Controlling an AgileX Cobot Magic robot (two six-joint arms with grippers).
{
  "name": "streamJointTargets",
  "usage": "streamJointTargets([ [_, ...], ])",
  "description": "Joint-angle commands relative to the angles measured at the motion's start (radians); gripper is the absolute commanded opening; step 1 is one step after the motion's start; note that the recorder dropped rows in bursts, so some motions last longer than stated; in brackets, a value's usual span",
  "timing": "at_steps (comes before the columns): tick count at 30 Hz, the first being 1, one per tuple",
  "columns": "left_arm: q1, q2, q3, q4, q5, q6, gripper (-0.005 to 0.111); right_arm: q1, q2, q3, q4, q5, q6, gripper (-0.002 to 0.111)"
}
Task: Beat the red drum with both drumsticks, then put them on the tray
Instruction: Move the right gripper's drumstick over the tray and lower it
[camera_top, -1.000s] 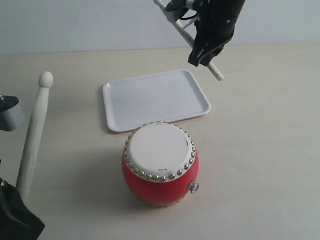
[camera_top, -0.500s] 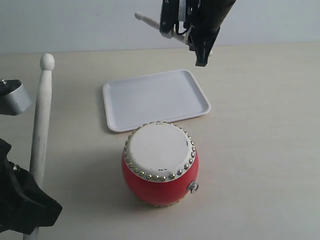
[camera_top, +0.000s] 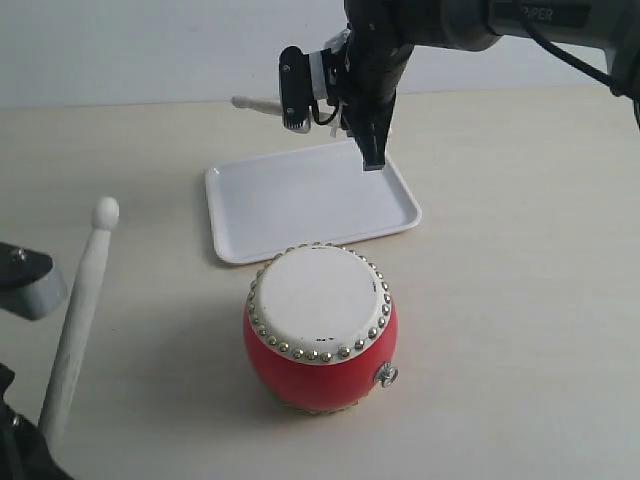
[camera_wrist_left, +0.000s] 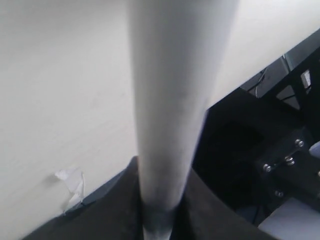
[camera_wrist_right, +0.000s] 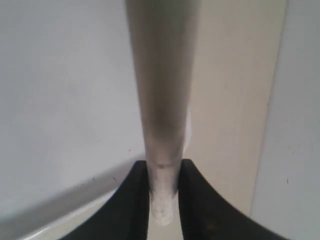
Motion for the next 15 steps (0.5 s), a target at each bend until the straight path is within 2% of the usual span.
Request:
streamJointTargets([
  [1, -0.001, -0.007, 0.047, 0.008, 0.005, 0.005, 0.0, 0.0, -0.007, -0.004, -0.034, -0.011, 0.002, 0.0],
  [15, -0.001, -0.007, 0.059, 0.0, -0.048, 0.055, 0.0, 0.018, -0.007, -0.004, -0.062, 0.04, 0.028, 0.0],
])
